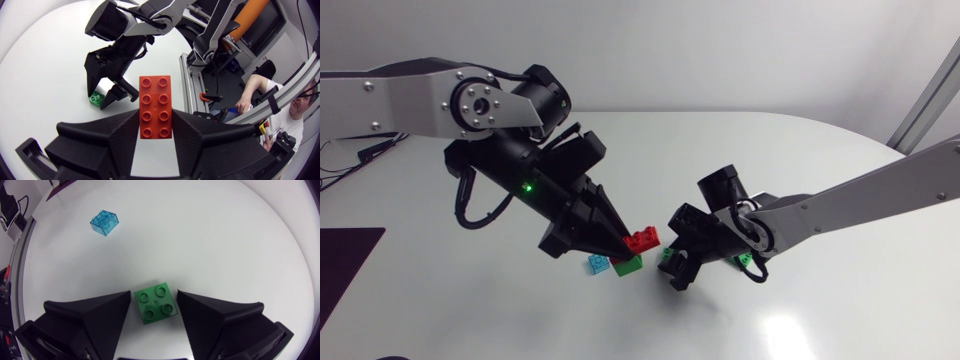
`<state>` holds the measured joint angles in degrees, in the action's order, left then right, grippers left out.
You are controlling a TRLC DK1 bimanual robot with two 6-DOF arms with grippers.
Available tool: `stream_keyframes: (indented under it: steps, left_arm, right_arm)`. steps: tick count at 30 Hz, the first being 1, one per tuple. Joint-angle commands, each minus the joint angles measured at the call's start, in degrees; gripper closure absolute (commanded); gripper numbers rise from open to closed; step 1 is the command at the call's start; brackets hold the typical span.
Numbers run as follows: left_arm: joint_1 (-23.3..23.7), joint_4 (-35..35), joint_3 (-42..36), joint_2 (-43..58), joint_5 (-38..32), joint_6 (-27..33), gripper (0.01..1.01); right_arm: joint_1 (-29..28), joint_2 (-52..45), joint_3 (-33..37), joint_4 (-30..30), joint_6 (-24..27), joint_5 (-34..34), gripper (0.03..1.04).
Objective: Separate the duplo bricks
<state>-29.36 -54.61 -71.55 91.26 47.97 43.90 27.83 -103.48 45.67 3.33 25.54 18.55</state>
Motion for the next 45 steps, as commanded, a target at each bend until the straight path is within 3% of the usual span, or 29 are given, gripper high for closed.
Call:
stream_keyframes:
  steps: [1,6,11,18,25,29,35,40,45]
  left_arm:
    - [-0.5,0.2,1.3,-1.0,0.3,-0.3,0.825]
    - [-0.9,0.3,1.4,-1.0,0.2,-0.6,0.825]
    - [-1.5,0.6,0.6,-1.0,0.2,-1.5,0.823]
    - [-2.2,2.1,0.4,-1.0,1.6,-3.0,0.816]
    - [-2.1,16.0,0.5,-1.5,4.8,-16.2,0.815]
    - [-1.8,27.5,2.2,-1.6,6.3,-26.9,0.811]
    - [-2.0,35.2,3.5,-1.2,10.4,-38.2,0.811]
    - [-2.1,36.7,3.8,-1.4,11.8,-41.0,0.811]
    - [-2.6,39.1,5.2,-1.4,12.9,-43.5,0.810]
  right_arm:
    - [1.0,-0.8,-3.5,-2.4,0.4,-1.1,0.13]
    - [0.7,2.6,-4.6,-3.1,0.7,-1.3,0.08]
    - [-1.6,14.1,-4.7,-8.1,1.5,1.1,0.07]
    - [-9.9,30.2,-3.8,-20.1,3.9,18.4,0.07]
    - [-17.0,32.9,-3.5,-27.2,1.6,37.5,0.07]
    - [-19.5,32.3,-2.7,-28.6,0.7,46.1,0.07]
    - [-20.9,31.8,-1.4,-28.5,-1.1,51.8,0.07]
    - [-20.5,31.2,0.1,-27.3,-3.5,53.6,0.07]
    - [-20.3,30.1,0.1,-21.3,-9.2,54.7,0.07]
